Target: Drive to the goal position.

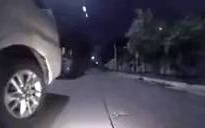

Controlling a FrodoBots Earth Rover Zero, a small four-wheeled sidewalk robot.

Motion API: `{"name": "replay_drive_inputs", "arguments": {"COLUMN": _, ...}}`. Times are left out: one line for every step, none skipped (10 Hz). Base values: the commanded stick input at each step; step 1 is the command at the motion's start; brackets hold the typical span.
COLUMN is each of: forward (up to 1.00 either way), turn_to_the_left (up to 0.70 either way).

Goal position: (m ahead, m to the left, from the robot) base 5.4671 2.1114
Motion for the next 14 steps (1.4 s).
{"name": "replay_drive_inputs", "arguments": {"forward": 0.50, "turn_to_the_left": 0.00}}
{"name": "replay_drive_inputs", "arguments": {"forward": 0.50, "turn_to_the_left": 0.00}}
{"name": "replay_drive_inputs", "arguments": {"forward": 0.50, "turn_to_the_left": 0.00}}
{"name": "replay_drive_inputs", "arguments": {"forward": 0.50, "turn_to_the_left": 0.00}}
{"name": "replay_drive_inputs", "arguments": {"forward": 0.50, "turn_to_the_left": 0.00}}
{"name": "replay_drive_inputs", "arguments": {"forward": 0.50, "turn_to_the_left": 0.00}}
{"name": "replay_drive_inputs", "arguments": {"forward": 0.50, "turn_to_the_left": 0.00}}
{"name": "replay_drive_inputs", "arguments": {"forward": 0.50, "turn_to_the_left": 0.00}}
{"name": "replay_drive_inputs", "arguments": {"forward": 0.50, "turn_to_the_left": 0.00}}
{"name": "replay_drive_inputs", "arguments": {"forward": 0.50, "turn_to_the_left": 0.00}}
{"name": "replay_drive_inputs", "arguments": {"forward": 0.50, "turn_to_the_left": 0.00}}
{"name": "replay_drive_inputs", "arguments": {"forward": 0.50, "turn_to_the_left": 0.00}}
{"name": "replay_drive_inputs", "arguments": {"forward": 0.50, "turn_to_the_left": 0.00}}
{"name": "replay_drive_inputs", "arguments": {"forward": 0.50, "turn_to_the_left": 0.00}}
